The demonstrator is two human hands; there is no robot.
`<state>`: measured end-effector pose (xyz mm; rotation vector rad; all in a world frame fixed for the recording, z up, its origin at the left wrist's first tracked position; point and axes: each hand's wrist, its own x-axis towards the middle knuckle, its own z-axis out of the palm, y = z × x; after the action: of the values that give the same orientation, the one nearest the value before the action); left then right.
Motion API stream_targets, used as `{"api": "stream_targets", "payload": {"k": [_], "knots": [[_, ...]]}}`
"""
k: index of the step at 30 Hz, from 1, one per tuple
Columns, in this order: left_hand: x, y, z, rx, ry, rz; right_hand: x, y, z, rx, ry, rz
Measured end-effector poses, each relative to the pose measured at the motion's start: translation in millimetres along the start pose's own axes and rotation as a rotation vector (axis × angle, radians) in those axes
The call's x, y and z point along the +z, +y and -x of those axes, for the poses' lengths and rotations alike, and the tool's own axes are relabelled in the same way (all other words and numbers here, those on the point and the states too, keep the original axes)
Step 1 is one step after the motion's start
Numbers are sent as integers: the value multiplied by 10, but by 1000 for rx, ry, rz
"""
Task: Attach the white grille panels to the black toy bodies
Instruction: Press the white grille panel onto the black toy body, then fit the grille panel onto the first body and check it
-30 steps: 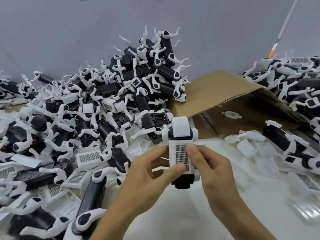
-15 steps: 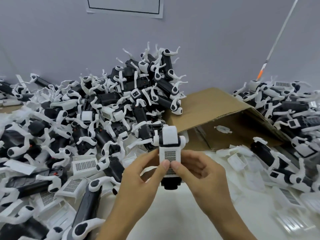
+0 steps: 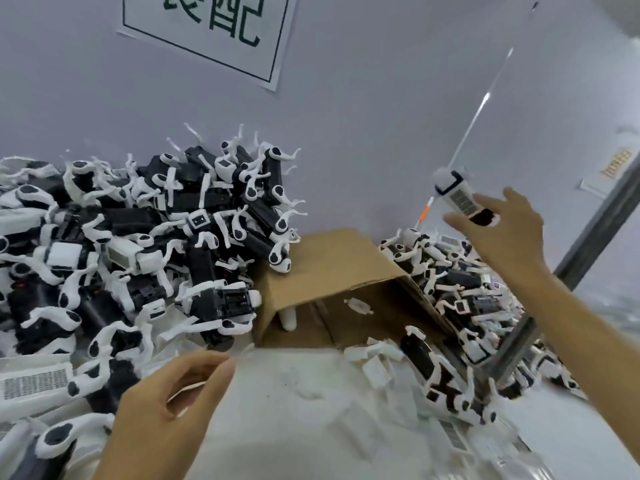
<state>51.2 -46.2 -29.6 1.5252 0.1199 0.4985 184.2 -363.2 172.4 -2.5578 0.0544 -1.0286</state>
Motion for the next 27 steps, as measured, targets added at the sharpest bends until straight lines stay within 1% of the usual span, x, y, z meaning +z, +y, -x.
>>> {"api": "stream_targets", "payload": {"k": [2,3,5,6,7,8,9,11,12,13,14,17,19,21,24,27], "knots": [[-47,19,-15,71,44,-138,159,-2,206,8,-39,-120],[-81,30,-20,143,96,-263,272,-48,406,-10,-75,-194],[-177,64,-52,365,209,-574,551,-177,836,-22,-230,-329],[-246,97,-76,449,255,-714,701,-265,1050,-3,-314,-414],[-332,145,-99,461,270,-829,857,-363,1271,19,-389,-498],[-435,193,-117,395,249,-927,1012,-478,1506,34,-447,-582],[-538,217,-142,257,186,-1021,1160,-590,1746,57,-495,-658],[-764,202,-209,-122,-5,-1269,1419,-786,2202,156,-582,-812],[-855,183,-228,-254,-125,-1358,1518,-861,2402,206,-620,-869],[-922,160,-229,-333,-218,-1387,1594,-913,2570,237,-653,-910],[-961,150,-225,-365,-278,-1384,1638,-954,2694,254,-680,-942],[-961,96,-236,-363,-381,-1377,1706,-962,2817,270,-702,-1014],[-900,67,-251,-337,-374,-1350,1707,-914,2790,306,-692,-1058],[-859,27,-269,-288,-334,-1291,1699,-894,2776,303,-726,-1050],[-834,23,-261,-181,-271,-1226,1664,-941,2812,145,-855,-987],[-788,-4,-272,-48,-223,-1125,1594,-958,2760,113,-947,-1066]]}}
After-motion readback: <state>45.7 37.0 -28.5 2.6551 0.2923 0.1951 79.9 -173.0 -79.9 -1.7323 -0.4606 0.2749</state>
